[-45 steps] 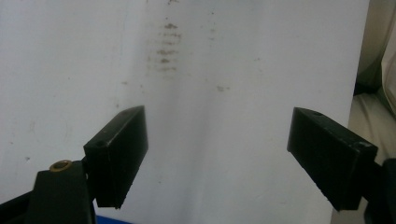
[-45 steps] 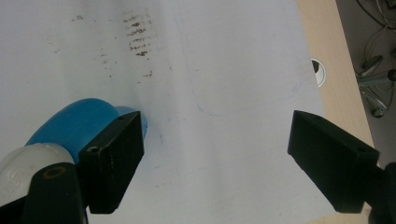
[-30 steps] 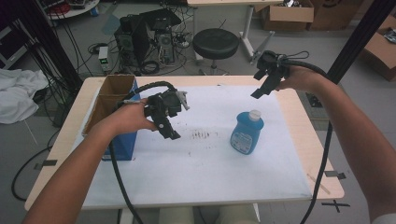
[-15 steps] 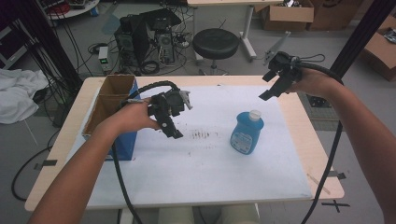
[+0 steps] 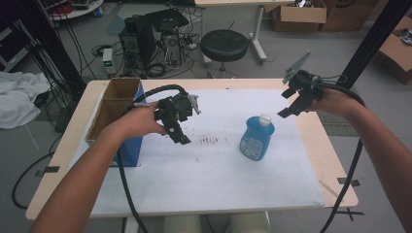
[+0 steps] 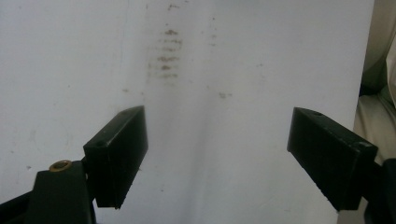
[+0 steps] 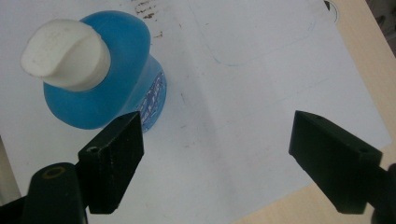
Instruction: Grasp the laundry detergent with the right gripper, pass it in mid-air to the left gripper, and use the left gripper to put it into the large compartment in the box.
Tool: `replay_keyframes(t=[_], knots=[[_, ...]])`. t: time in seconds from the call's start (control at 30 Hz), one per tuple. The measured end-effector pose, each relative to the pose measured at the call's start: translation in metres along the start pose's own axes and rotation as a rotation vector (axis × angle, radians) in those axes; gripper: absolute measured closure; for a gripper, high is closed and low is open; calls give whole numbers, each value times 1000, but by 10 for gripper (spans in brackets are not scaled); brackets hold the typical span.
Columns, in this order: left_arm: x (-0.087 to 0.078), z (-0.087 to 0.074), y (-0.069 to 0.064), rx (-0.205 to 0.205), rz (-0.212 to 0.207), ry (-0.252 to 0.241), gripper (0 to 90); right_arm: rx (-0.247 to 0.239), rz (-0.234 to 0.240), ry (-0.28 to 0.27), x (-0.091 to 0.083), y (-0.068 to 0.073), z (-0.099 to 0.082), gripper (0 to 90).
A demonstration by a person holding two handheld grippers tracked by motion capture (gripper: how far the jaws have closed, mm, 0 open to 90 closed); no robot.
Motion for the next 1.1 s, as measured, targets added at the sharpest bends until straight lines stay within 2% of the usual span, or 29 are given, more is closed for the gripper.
replay_keyframes(t=[0.17, 0.53, 0.9, 1.03, 1.1], knots=[[1, 1, 0, 2, -2, 7, 208, 16, 1, 17, 9, 8, -12, 171], [3, 1, 0, 6, -4, 11, 208, 126, 30, -45, 16, 25, -38, 166], [2, 1, 0, 9, -1, 9, 208, 213, 44, -87, 31, 40, -51, 163], [2, 0, 0, 9, 0, 10, 208, 251, 47, -123, 35, 46, -52, 162], [3, 0, 0, 9, 0, 11, 208, 272, 53, -160, 37, 52, -51, 163]])
Point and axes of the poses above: each handheld gripper's, and its own axes: x roughly forward along the jaws, z roughly out of its top, y roughly to its left, the point moved 9 cm from there along x, roughly forward along the jaws, and after that the axes turned 13 degrees about y, right-handed, at the moved point
